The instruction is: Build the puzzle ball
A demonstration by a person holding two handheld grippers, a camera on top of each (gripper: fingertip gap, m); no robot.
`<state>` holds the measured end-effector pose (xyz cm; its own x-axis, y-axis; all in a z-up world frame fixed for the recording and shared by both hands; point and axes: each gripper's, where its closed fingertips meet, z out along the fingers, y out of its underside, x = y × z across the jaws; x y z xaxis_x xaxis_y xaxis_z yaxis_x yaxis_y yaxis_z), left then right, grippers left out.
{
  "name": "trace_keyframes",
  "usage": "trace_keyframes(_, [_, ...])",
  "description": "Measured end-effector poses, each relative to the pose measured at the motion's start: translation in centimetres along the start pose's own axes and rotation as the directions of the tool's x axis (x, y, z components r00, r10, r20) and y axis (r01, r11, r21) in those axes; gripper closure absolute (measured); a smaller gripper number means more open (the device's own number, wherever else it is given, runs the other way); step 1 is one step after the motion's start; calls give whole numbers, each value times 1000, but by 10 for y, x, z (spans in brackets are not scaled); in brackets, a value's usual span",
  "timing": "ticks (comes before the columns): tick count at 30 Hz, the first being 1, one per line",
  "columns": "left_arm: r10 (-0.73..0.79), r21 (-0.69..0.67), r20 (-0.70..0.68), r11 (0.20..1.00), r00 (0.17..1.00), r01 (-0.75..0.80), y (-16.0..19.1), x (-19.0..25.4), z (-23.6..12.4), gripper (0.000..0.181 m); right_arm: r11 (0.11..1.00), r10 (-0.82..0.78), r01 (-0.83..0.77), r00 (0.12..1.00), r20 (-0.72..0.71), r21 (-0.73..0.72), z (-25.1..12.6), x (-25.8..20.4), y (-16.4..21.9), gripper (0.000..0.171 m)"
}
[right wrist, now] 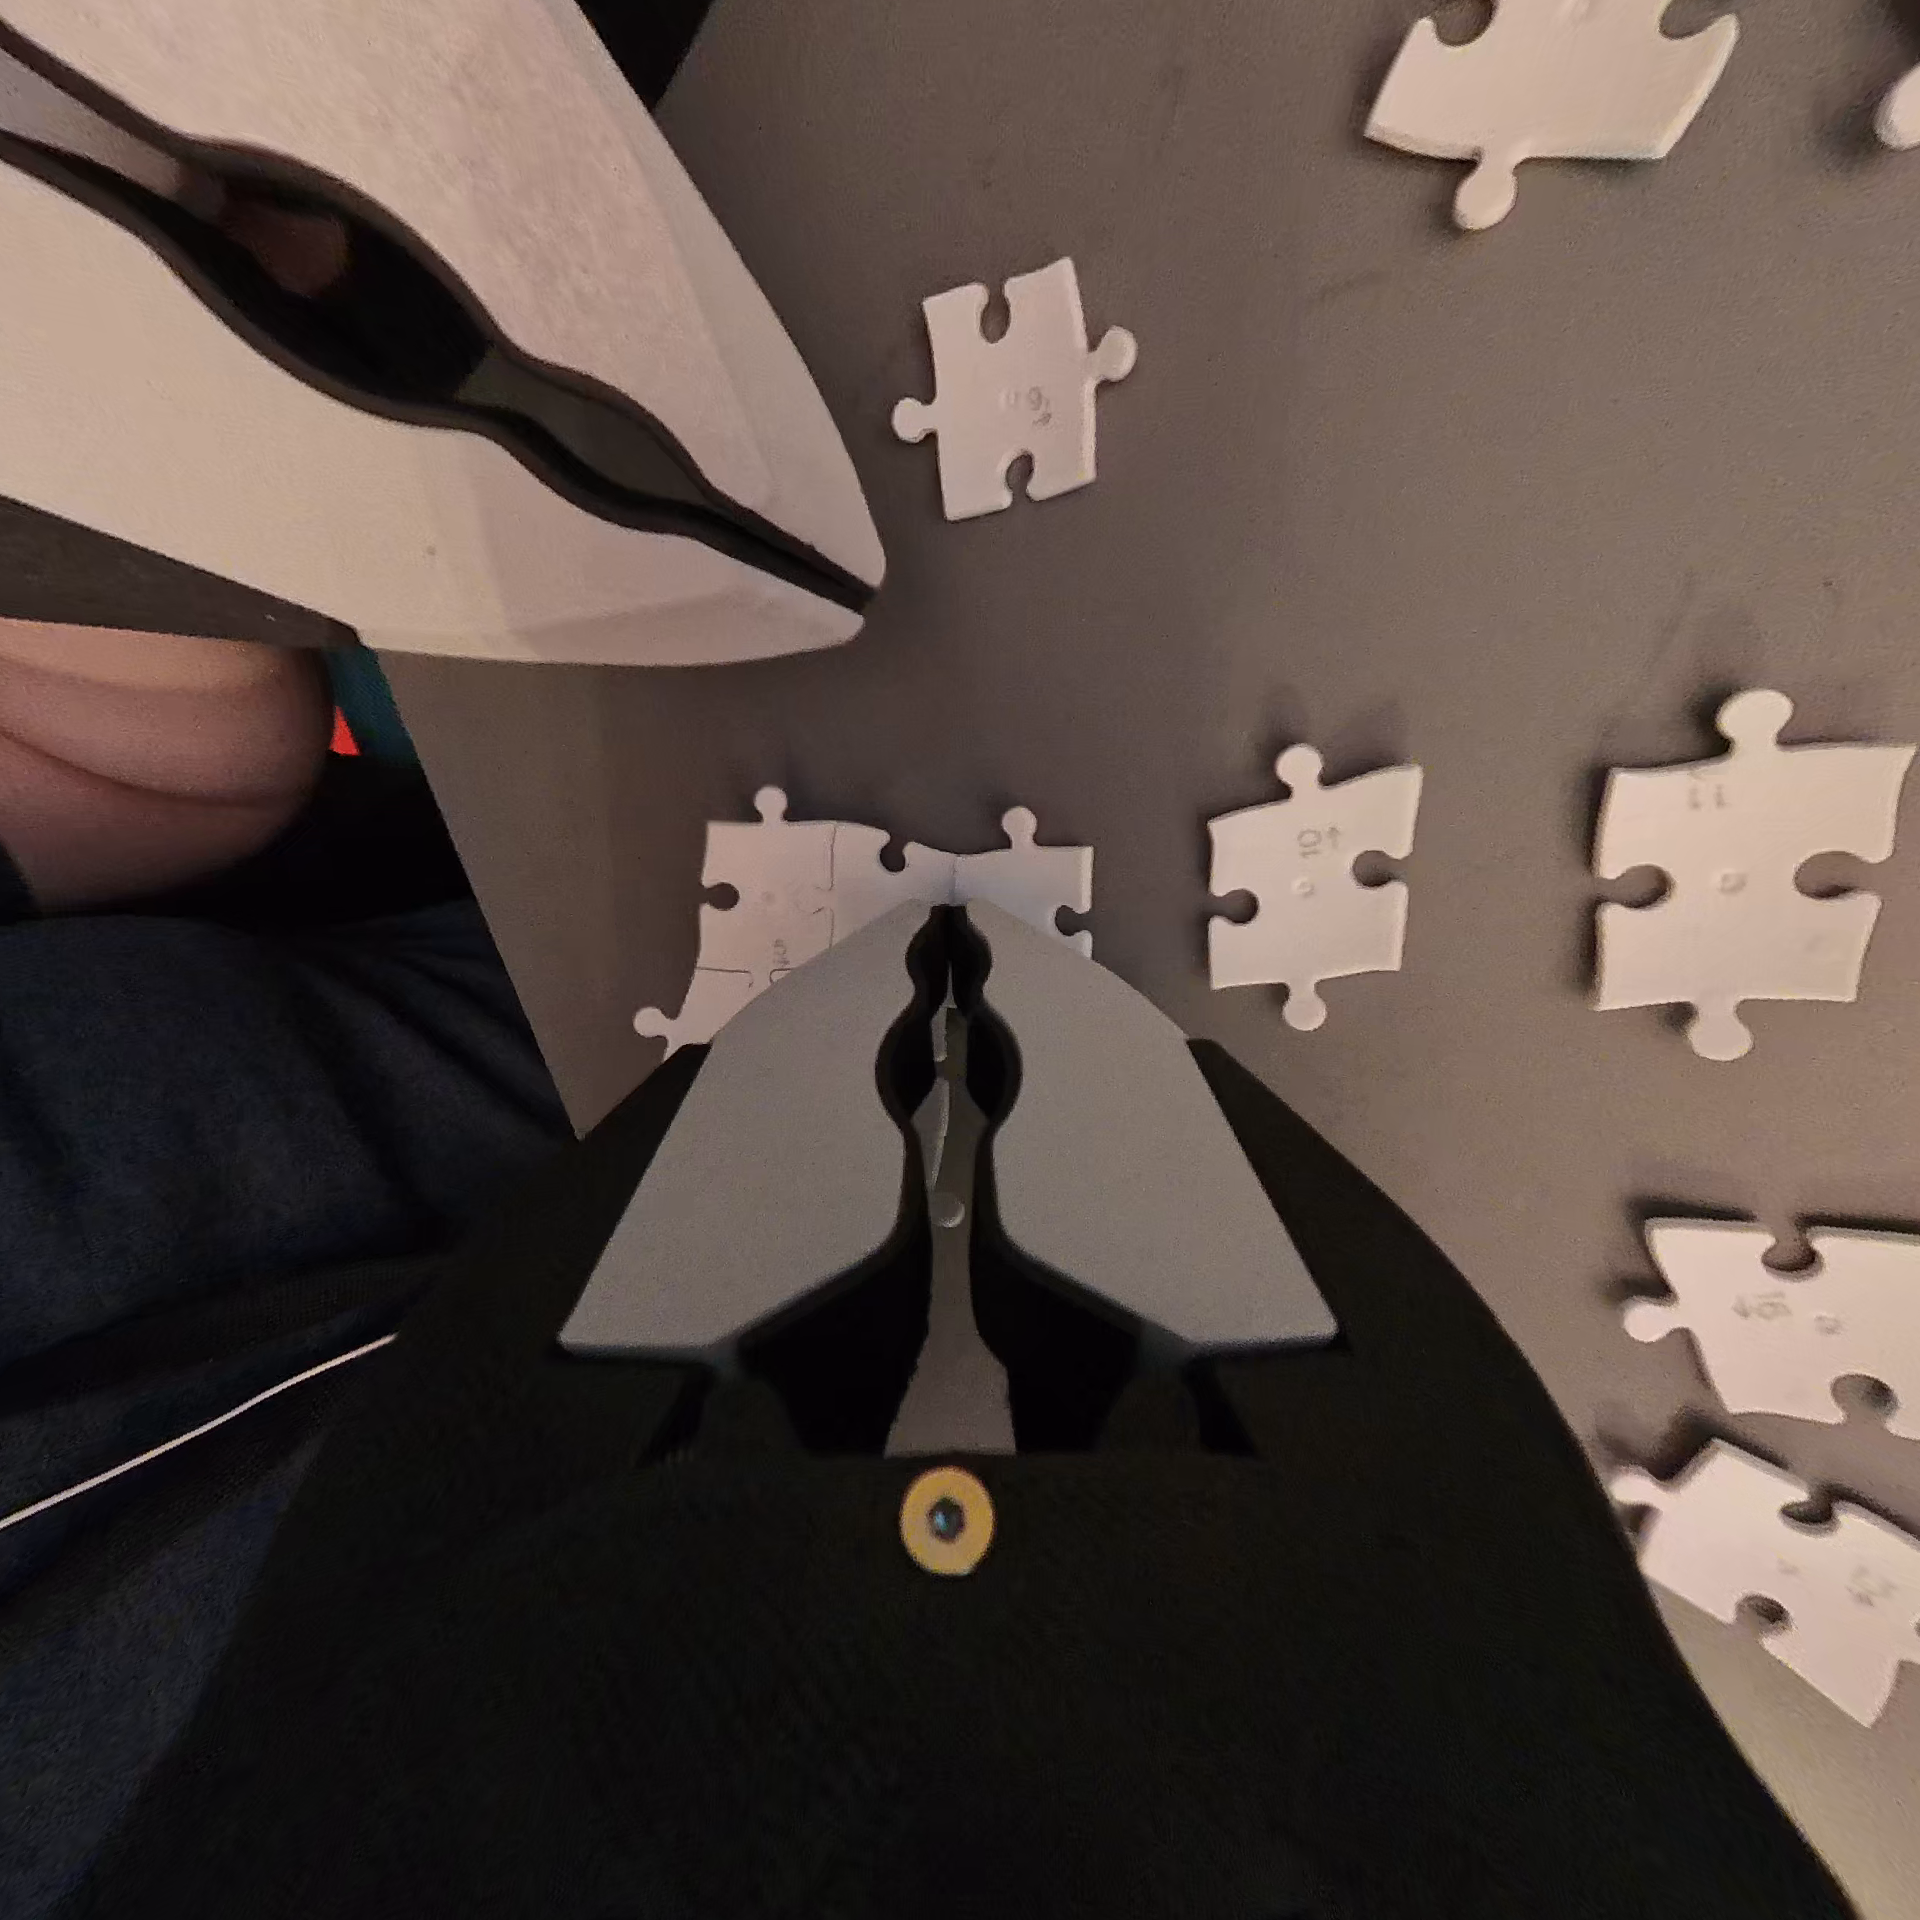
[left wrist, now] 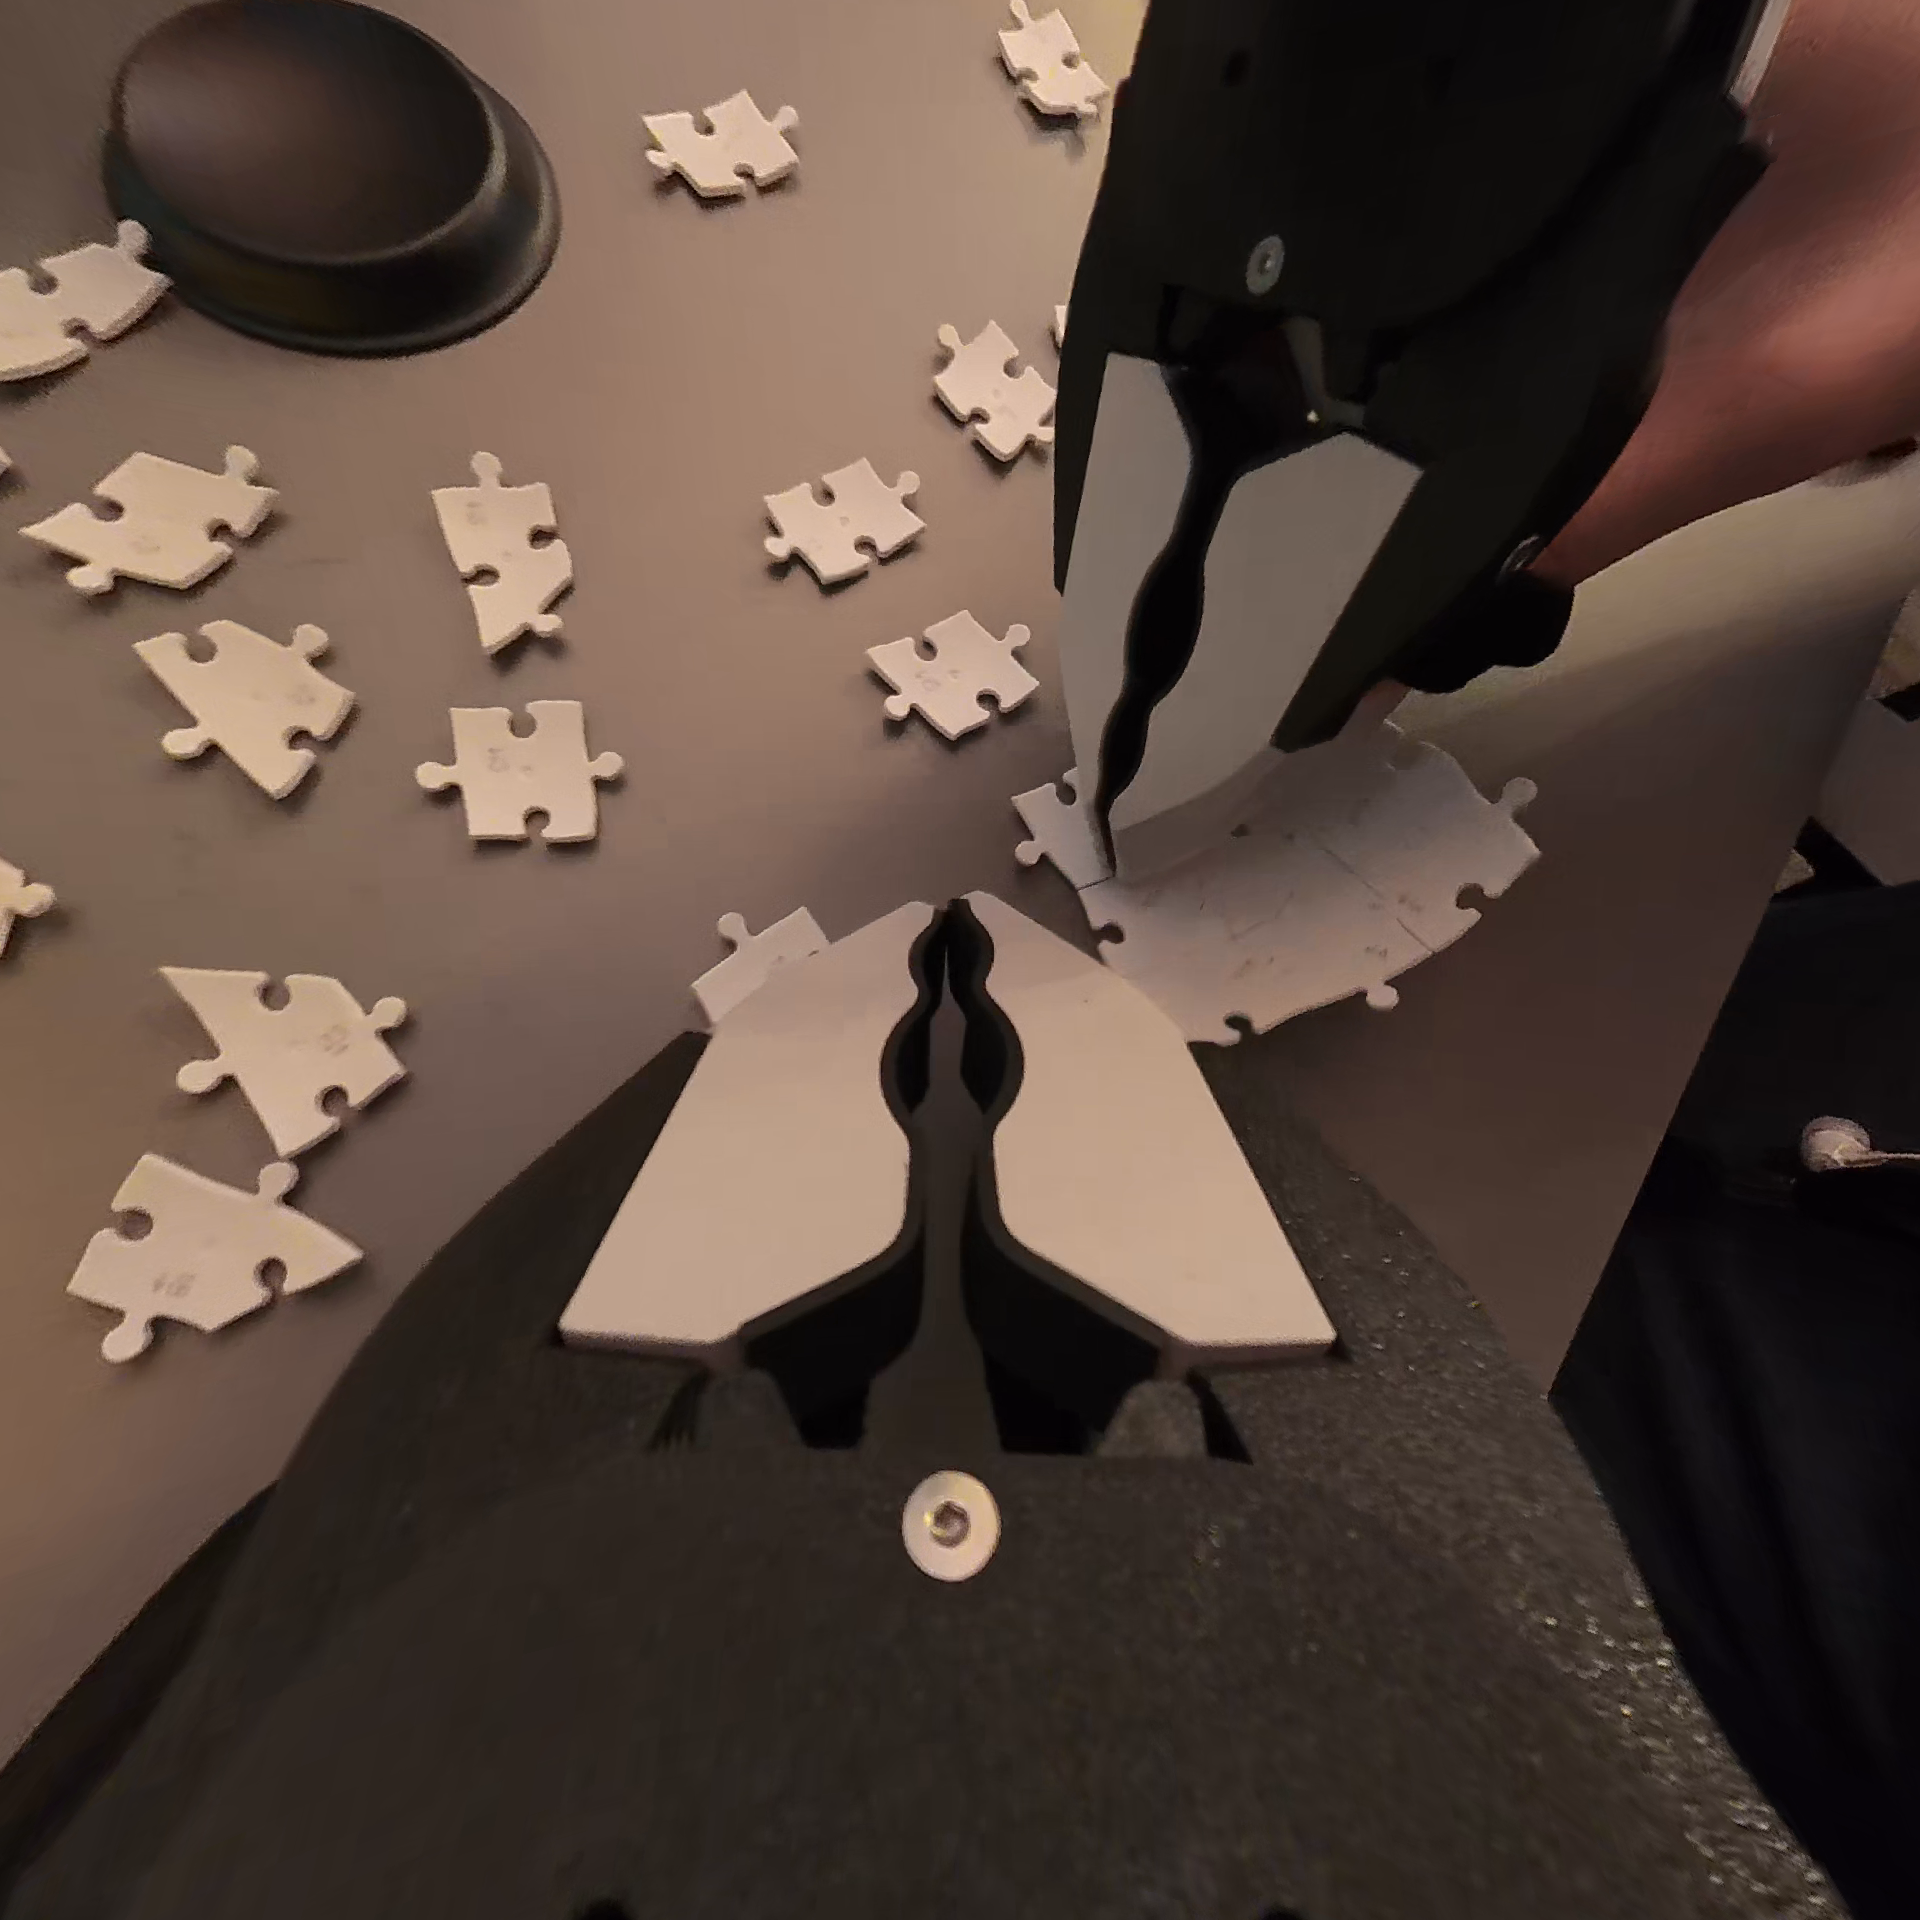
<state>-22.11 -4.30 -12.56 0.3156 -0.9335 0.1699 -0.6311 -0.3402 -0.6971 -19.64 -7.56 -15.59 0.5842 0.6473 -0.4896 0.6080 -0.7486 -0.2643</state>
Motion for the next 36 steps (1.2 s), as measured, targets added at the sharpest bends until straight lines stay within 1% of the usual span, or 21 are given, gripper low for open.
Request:
trace_keyframes(4, [-26,25,13,999,1000,26,3,-4,-7,181,998,-17,13,998,-67,-66,0,0,1,170])
trace_keyframes(11, [-38,53,16,998,999,37,5,-1,-13,181,993,-71,52,982,-174,-109,1,1,1,169])
trace_keyframes(14, [-39,61,15,997,999,38,5,1,-17,181,997,-63,56,989,-133,-56,0,0,-1,170])
trace_keyframes(17, [-42,53,17,998,999,41,9,2,-19,181,996,-43,49,996,-76,71,-12,-5,-11,170])
trace_keyframes(18, [-43,48,16,998,999,42,10,2,-20,181,995,-41,47,996,-75,83,-17,-4,-10,170])
trace_keyframes(20, [-42,43,18,998,999,41,11,3,-20,181,998,-51,54,996,-71,37,-19,0,-2,170])
trace_keyframes(22, [-39,50,13,998,999,38,9,5,-20,181,996,-89,89,996,-29,6,-16,-4,4,170])
trace_keyframes(24, [-39,56,3,998,999,38,7,8,-18,181,993,-120,120,992,-39,-12,-11,-4,8,170])
trace_keyframes(28, [-32,40,-24,999,999,33,7,18,-9,181,985,-173,173,984,-33,-13,-3,-12,6,170])
trace_keyframes(32, [-11,6,-3,1000,1000,11,10,22,-4,181,980,-194,193,980,-37,-37,-2,-16,9,170])
trace_keyframes(36, [-13,6,-19,1000,1000,13,11,27,-3,181,973,-228,227,973,-17,-44,3,-24,9,170])
